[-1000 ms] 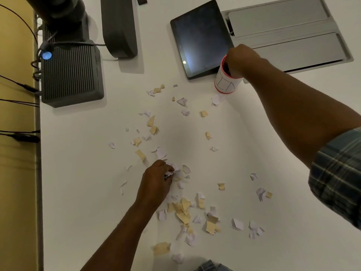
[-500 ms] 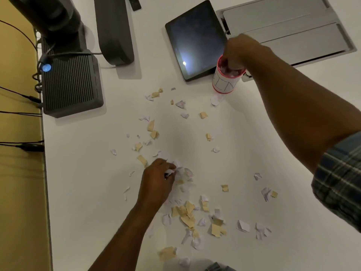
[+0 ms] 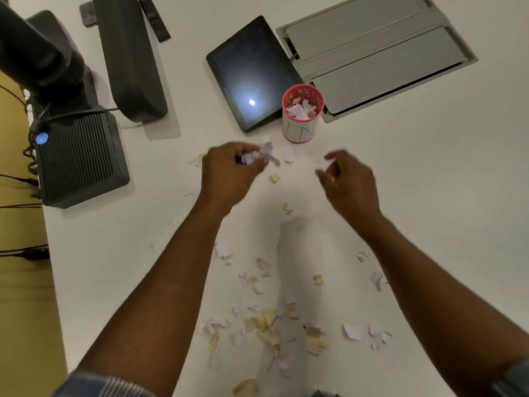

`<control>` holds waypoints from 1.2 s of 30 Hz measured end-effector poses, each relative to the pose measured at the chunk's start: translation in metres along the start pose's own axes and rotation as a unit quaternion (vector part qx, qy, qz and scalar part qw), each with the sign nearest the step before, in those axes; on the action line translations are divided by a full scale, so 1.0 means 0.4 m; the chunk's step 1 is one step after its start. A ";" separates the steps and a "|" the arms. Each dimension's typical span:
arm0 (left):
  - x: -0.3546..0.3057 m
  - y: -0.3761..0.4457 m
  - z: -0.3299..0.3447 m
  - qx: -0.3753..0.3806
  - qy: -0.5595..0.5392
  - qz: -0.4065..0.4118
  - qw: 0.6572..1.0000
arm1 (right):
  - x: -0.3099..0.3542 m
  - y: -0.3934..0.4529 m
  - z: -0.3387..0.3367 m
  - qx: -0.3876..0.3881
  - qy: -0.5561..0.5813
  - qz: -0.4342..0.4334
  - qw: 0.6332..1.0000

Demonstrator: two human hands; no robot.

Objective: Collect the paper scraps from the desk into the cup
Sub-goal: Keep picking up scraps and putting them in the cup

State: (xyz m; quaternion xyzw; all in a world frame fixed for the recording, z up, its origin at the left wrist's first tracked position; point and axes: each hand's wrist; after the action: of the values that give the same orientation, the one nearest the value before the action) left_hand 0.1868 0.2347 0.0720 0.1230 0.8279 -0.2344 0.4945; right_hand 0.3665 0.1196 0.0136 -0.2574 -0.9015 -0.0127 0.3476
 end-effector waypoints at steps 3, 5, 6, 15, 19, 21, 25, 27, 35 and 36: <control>-0.080 0.114 0.029 -0.018 0.131 0.075 0.988 | -0.049 -0.123 0.049 0.109 -0.034 0.008 0.993; -0.131 0.185 0.062 -0.014 0.226 0.128 0.966 | -0.062 -0.179 0.072 0.155 -0.068 0.006 0.986; -0.151 0.217 0.081 -0.007 0.263 0.149 0.953 | -0.063 -0.200 0.083 0.171 -0.081 -0.003 0.982; -0.172 0.360 0.229 0.141 0.499 0.157 0.841 | -0.080 -0.288 0.156 0.235 -0.158 -0.059 0.957; -0.150 0.379 0.239 0.159 0.558 0.139 0.803 | -0.106 -0.302 0.172 0.232 -0.192 -0.081 0.950; -0.154 0.386 0.229 0.175 0.550 0.131 0.806 | -0.114 -0.304 0.174 0.227 -0.200 -0.090 0.949; -0.169 0.389 0.195 0.165 0.477 0.112 0.856 | -0.120 -0.303 0.169 0.237 -0.188 -0.094 0.948; -0.174 0.376 0.172 0.152 0.446 0.108 0.876 | -0.117 -0.302 0.162 0.245 -0.171 -0.093 0.950; -0.153 0.205 0.068 0.014 0.316 0.129 0.940 | -0.074 -0.350 0.088 0.197 -0.146 -0.112 0.963; -0.134 0.158 0.054 -0.009 0.294 0.132 0.947 | -0.076 -0.363 0.077 0.192 -0.141 -0.110 0.965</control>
State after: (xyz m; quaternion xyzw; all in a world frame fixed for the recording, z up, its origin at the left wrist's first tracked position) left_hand 0.2567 0.2795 0.0936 0.2898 0.9149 -0.1135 0.2571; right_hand 0.2978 -0.0141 -0.0062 -0.0848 -0.9497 0.1589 0.2561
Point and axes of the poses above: each hand's wrist, its own y-axis towards the middle knuckle, its own z-axis out of the palm, x = y × z, and after that the axes turned 8 degrees about x, right-handed
